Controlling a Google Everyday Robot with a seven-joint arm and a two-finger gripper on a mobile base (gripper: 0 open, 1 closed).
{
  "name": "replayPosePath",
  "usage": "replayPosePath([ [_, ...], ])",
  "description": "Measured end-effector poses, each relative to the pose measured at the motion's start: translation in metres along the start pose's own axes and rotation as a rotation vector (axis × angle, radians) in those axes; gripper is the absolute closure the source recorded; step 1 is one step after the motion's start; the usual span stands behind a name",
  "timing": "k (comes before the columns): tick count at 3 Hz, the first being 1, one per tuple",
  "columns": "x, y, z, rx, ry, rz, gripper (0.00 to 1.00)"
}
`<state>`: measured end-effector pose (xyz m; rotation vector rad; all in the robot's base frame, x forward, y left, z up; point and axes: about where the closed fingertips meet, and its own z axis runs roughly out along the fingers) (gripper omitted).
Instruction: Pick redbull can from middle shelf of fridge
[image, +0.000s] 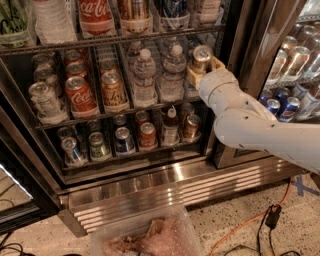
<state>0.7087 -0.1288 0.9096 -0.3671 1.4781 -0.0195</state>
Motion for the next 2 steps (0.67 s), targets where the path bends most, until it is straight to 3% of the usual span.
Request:
replayPosePath([
  [1, -0.013, 0.004, -0.025, -0.048, -0.018, -0.031, 1.0],
  [2, -0.005, 0.0, -0.058, -0.083, 0.038, -0.062, 1.0],
])
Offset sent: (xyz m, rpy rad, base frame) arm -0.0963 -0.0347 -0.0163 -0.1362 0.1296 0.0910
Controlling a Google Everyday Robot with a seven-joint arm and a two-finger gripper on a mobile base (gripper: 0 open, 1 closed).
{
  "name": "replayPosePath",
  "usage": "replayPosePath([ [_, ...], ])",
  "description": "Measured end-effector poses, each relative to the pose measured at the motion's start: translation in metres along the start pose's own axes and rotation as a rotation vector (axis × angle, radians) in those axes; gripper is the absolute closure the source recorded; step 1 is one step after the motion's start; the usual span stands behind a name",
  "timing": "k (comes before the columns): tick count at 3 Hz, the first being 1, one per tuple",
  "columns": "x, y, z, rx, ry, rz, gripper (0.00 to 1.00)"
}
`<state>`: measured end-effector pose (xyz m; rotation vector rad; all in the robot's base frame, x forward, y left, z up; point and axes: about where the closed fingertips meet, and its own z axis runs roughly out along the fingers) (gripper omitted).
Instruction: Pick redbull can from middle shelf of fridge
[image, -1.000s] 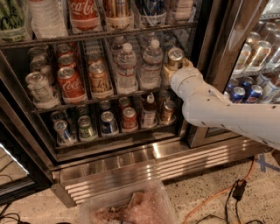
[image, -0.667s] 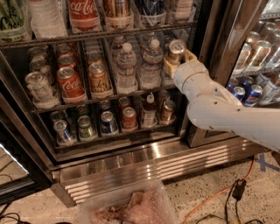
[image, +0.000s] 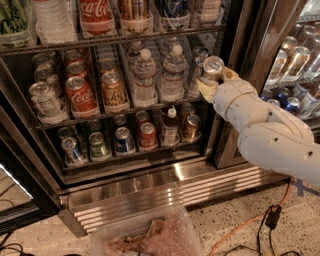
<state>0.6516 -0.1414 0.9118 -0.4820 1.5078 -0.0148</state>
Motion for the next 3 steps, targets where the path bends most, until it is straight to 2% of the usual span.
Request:
replayPosePath([
  [1, 0.001, 0.002, -0.028, -0.036, 0.02, -0.005, 1.0],
  [3, 0.0, 0.013, -0.055, -0.108, 0.014, 0.037, 1.0],
])
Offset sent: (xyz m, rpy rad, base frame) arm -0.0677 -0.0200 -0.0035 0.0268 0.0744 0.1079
